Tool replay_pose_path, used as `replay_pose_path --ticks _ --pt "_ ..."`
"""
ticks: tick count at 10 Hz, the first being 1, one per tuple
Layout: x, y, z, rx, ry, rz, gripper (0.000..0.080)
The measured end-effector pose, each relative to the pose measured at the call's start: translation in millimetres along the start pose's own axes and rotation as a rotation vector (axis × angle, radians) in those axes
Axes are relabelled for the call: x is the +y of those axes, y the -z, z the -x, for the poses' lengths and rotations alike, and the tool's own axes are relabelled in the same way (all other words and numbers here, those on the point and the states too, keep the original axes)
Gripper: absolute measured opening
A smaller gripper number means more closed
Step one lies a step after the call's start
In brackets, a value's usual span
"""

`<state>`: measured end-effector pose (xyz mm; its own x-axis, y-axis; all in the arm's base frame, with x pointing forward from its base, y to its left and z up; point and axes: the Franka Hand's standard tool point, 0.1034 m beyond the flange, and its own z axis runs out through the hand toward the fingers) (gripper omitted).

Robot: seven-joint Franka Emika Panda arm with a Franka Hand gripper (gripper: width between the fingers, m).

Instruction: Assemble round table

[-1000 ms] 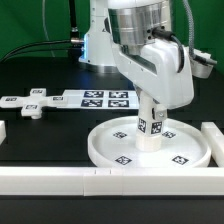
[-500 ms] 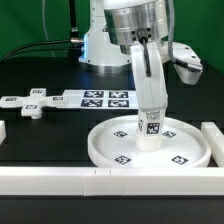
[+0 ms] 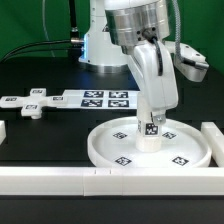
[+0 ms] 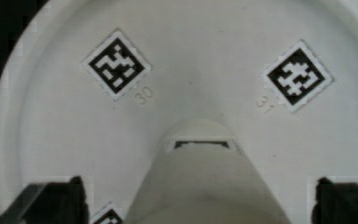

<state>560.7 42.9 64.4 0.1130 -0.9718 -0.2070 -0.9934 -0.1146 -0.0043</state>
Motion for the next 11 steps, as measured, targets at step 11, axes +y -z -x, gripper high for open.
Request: replay_pose_path --ticks 11 --pt "-4.5 5.6 -0.2 0.027 1.051 0.054 0.0649"
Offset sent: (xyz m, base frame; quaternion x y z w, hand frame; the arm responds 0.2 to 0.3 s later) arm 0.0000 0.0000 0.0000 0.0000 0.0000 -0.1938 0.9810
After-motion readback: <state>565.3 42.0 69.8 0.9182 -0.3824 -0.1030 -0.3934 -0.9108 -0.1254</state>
